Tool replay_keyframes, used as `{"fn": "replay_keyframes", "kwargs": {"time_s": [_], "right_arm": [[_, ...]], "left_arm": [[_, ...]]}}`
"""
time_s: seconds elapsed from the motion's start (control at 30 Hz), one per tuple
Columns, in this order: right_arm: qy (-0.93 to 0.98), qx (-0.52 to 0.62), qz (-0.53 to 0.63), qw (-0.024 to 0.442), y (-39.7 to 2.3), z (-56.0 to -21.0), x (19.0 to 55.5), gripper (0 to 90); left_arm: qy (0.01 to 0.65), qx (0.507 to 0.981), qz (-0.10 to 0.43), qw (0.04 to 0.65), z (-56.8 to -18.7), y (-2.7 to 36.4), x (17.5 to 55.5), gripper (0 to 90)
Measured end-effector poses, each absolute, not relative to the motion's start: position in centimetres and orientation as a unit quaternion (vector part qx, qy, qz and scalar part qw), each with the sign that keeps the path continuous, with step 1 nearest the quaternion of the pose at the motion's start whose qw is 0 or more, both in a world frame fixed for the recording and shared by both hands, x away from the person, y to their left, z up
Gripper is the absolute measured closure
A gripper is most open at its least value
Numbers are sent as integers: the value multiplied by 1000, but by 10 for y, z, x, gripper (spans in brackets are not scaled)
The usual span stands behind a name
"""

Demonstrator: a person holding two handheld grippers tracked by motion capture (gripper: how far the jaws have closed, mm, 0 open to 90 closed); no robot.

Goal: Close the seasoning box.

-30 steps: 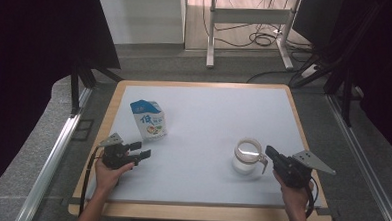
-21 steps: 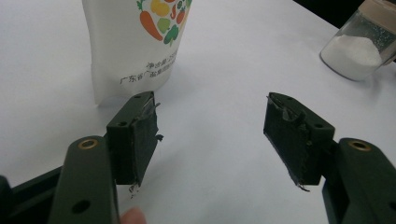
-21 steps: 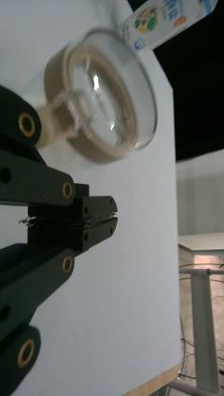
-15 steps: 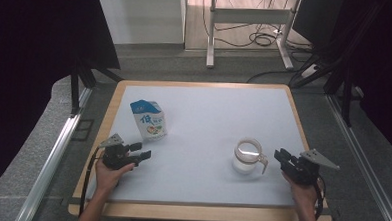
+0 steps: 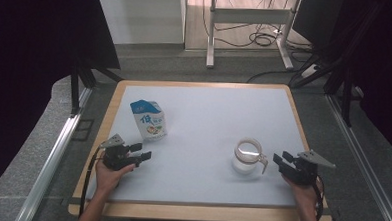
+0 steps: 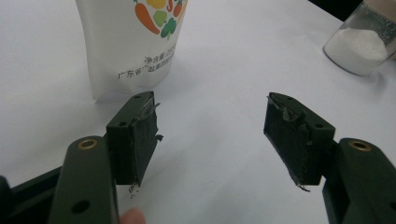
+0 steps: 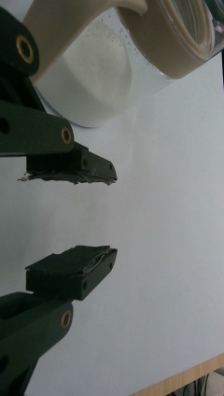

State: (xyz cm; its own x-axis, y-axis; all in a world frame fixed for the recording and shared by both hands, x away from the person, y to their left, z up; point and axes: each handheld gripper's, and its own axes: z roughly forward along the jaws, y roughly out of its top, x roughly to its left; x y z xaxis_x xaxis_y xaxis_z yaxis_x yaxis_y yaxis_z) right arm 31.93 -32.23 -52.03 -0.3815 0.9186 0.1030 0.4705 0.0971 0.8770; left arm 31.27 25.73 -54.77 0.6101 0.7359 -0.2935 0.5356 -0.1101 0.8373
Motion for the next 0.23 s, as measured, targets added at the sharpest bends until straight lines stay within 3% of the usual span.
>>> {"fn": "replay_keyframes", "kwargs": {"time_s": [0.23], "right_arm": [[702, 498, 436, 264, -320, -520, 321, 484]], "left_arm": [[429, 751, 109, 490, -550, 250, 314, 333]]}}
